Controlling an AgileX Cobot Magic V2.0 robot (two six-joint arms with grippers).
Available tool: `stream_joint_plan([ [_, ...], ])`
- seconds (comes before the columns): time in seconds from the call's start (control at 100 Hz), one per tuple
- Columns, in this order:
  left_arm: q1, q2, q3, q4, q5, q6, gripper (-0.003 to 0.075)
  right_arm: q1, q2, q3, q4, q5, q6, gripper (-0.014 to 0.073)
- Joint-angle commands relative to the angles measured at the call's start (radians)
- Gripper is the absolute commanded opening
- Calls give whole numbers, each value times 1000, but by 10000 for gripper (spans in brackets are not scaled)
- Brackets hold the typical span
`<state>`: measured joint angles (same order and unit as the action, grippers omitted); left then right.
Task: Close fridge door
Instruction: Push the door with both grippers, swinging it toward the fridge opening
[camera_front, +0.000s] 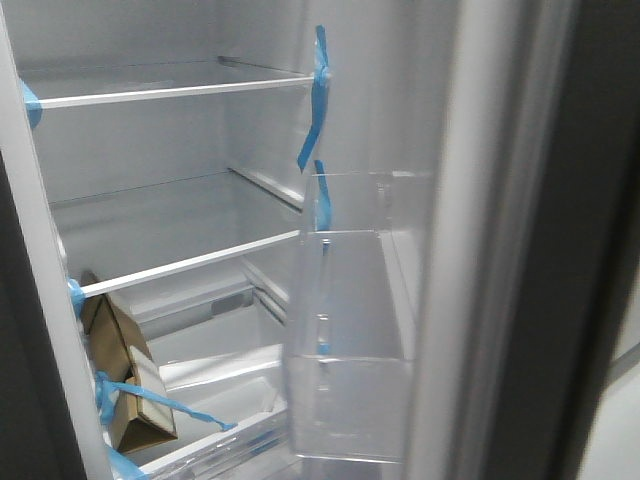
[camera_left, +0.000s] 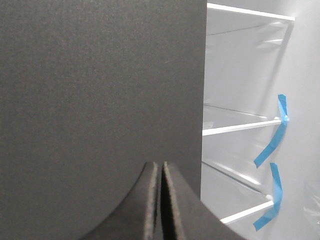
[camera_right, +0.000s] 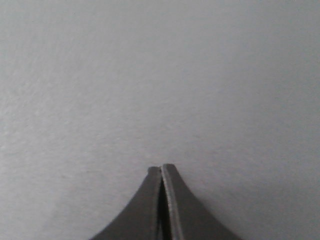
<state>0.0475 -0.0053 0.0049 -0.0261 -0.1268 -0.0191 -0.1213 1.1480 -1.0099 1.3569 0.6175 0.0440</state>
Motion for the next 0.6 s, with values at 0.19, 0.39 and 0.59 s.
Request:
stream_joint_plan([
  [0.19,-6,-18,35,-4,-73,-4,-20,178,41,-125,-15,-115,-27,-46],
  [0.39,-6,-18,35,-4,-73,-4,-20,288,83,-157,-71,-212,-27,-46],
  [0.59,-6,-18,35,-4,-73,-4,-20,386,120,-163,-135,-336,-27,-46],
])
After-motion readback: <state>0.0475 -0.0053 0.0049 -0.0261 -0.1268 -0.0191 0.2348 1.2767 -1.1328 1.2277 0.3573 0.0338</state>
